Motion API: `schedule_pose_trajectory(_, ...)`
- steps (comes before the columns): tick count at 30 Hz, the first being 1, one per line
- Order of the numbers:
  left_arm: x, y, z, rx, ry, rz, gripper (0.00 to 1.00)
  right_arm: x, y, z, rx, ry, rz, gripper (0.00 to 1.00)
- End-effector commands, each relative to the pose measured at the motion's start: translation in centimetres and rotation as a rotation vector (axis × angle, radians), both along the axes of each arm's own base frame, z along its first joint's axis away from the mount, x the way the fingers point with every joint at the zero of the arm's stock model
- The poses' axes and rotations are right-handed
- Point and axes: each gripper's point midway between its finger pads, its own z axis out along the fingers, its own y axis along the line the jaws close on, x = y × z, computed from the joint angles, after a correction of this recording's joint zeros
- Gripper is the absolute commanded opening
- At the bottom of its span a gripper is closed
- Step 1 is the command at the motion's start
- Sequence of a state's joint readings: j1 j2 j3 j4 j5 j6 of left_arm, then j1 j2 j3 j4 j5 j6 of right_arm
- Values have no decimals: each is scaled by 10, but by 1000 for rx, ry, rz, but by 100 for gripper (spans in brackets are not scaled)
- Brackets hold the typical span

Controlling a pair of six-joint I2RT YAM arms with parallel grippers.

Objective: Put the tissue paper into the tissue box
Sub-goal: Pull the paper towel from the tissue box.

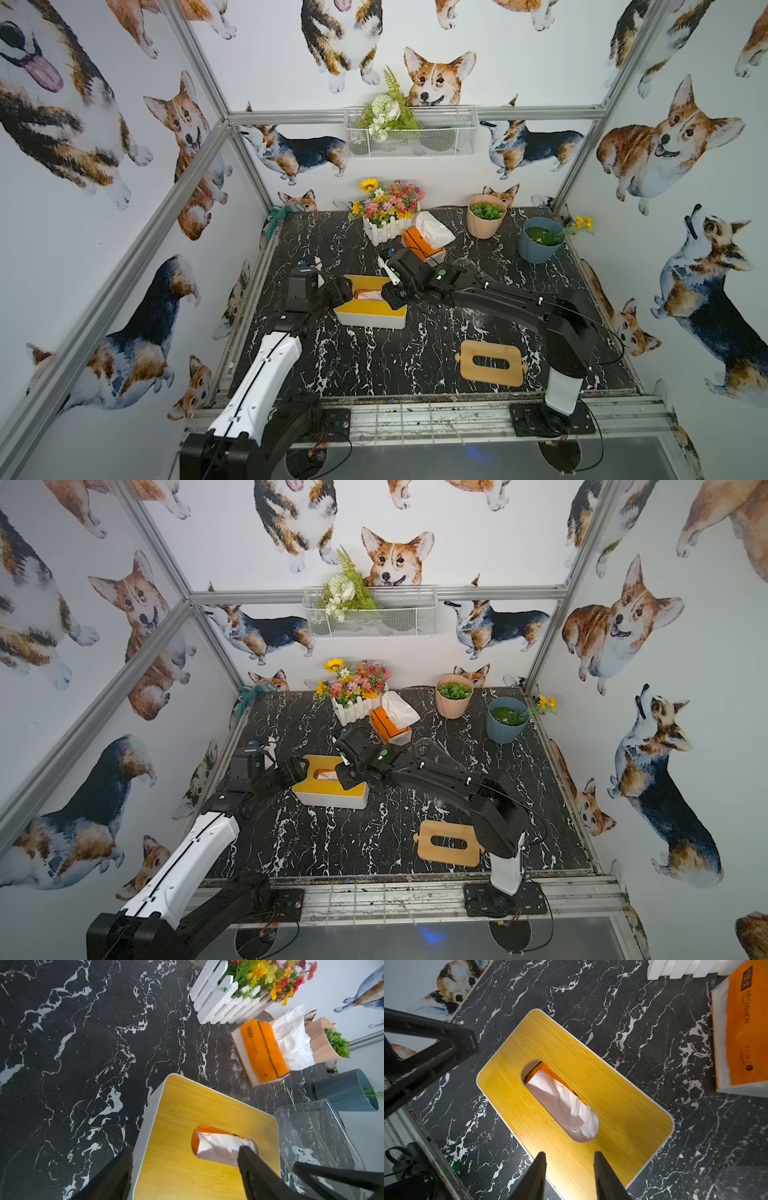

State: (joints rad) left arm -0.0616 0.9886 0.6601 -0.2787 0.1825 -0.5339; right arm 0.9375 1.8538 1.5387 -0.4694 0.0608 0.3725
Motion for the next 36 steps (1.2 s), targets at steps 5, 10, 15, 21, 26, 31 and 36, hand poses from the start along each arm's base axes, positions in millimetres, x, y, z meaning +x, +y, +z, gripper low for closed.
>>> schedule_pose_trajectory(5, 3, -5, -6, -69, -19, -32, 85, 4, 0, -16, -100, -21, -47, 35)
schedule_pose_trajectory(10, 3, -4, -9, -79, -20, -32, 85, 8, 2, -24, -116, -19, -64, 32)
schedule_pose_trajectory(15, 2, -7, -18, -97, -8, -36, 85, 11, 6, -31, -121, -17, -72, 29)
schedule_pose_trajectory(21, 3, -9, -25, -110, 5, -42, 86, 15, 5, -37, -149, -33, -89, 27)
schedule_pose_trajectory(26, 4, -10, -28, -115, 7, -45, 86, 17, 6, -41, -163, -39, -96, 25)
schedule_pose_trajectory(31, 4, -10, -30, -118, 13, -47, 86, 19, 4, -45, -189, -54, -111, 24)
schedule_pose_trajectory(36, 3, -10, -32, -119, 14, -47, 86, 22, 0, -45, -211, -78, -136, 23)
